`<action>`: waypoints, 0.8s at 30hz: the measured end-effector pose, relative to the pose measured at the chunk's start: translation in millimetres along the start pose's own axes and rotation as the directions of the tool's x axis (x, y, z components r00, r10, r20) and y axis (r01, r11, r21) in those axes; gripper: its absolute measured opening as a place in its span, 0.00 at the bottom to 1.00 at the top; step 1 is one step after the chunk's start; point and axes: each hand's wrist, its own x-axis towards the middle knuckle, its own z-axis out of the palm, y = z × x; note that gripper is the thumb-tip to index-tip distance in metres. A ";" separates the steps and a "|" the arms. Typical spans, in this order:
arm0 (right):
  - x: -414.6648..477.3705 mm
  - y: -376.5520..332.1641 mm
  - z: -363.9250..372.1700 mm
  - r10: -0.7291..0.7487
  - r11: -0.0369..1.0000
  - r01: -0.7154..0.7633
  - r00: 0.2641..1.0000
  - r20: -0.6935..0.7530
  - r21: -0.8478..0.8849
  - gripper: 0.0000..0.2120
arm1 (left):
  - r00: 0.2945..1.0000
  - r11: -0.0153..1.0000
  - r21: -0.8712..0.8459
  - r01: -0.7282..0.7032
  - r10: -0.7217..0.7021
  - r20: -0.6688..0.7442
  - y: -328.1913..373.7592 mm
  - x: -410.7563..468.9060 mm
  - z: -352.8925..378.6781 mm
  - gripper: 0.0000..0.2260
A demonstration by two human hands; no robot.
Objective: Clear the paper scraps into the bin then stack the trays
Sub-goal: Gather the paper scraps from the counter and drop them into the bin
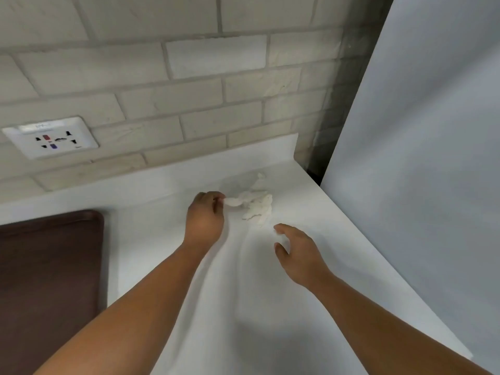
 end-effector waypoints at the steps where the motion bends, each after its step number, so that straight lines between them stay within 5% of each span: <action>1: 4.6 -2.8 3.8 0.002 1.000 -0.002 1.000 0.004 -0.009 0.20 | 0.999 0.998 -0.043 0.035 -0.036 -0.028 2.3 1.7 -9.4 0.10; 8: 46.9 -25.6 20.1 0.029 1.000 -0.028 0.994 -0.109 0.007 0.09 | 0.962 0.947 -0.175 0.269 -0.271 0.010 -30.4 3.1 -56.7 0.25; 12: 79.3 -30.7 28.9 -0.028 0.999 0.024 0.976 -0.216 -0.022 0.10 | 0.985 0.979 0.121 0.163 -0.168 0.038 -57.1 -5.4 -62.7 0.16; 15: 112.2 -32.2 28.5 -0.064 0.997 0.051 0.967 -0.247 -0.059 0.14 | 0.987 0.938 0.333 0.099 -0.136 0.089 -79.1 -9.9 -57.2 0.20; 19: 155.6 -34.9 26.2 -0.060 0.983 0.045 0.995 -0.079 -0.175 0.19 | 0.985 0.911 0.413 0.001 -0.071 0.156 -96.6 -19.5 -44.0 0.19; 24: 189.5 -37.7 30.8 0.056 0.869 0.057 0.976 0.212 -0.491 0.28 | 0.994 0.950 0.312 -0.009 -0.024 0.102 -103.2 -29.9 -42.6 0.08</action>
